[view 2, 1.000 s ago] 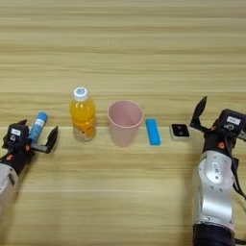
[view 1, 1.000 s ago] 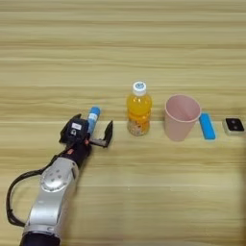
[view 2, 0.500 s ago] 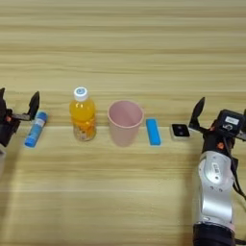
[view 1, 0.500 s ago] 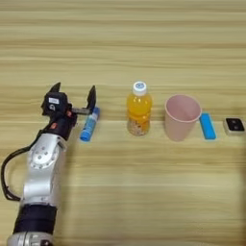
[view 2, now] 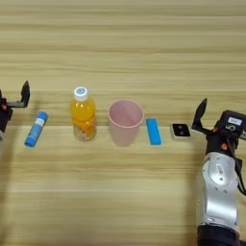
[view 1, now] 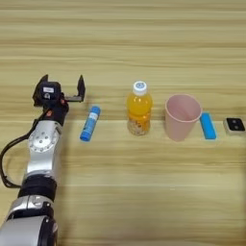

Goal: Move the objects on the table

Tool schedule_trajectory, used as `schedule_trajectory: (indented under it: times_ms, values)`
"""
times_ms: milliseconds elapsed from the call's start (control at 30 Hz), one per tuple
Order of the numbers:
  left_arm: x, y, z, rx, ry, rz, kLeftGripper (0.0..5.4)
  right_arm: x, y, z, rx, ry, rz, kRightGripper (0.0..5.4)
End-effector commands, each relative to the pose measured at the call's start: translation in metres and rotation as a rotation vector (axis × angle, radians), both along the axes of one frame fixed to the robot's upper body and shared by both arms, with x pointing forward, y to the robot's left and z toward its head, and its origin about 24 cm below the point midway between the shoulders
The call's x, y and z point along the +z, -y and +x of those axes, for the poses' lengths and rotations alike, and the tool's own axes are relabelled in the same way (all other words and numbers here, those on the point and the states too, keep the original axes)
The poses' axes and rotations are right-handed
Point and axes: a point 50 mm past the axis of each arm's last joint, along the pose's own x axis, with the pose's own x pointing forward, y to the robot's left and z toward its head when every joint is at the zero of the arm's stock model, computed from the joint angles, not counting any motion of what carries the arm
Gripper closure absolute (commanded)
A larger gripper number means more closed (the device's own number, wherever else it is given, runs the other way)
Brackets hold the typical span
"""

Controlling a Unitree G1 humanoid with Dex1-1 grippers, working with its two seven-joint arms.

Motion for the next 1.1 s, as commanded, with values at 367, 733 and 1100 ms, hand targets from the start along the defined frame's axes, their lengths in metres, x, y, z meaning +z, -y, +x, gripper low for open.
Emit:
schedule_trajectory:
  times_ms: [367, 733, 1100]
  values:
    - [0.012, 0.003, 0.014, 0.006, 0.061, -0.074, 0.04, -0.005, 0.012, -0.001, 0.018, -0.036, -0.017, 0.0]
    - [-0.004, -0.01, -0.005, 0.058, -0.006, 0.0, 0.04, -0.012, -0.004, -0.008, 0.183, -0.112, -0.065, 0.0]
    - [-0.01, -0.014, -0.015, 0.07, -0.034, 0.047, 0.04, -0.019, -0.018, -0.007, 0.298, -0.169, -0.074, 0.0]
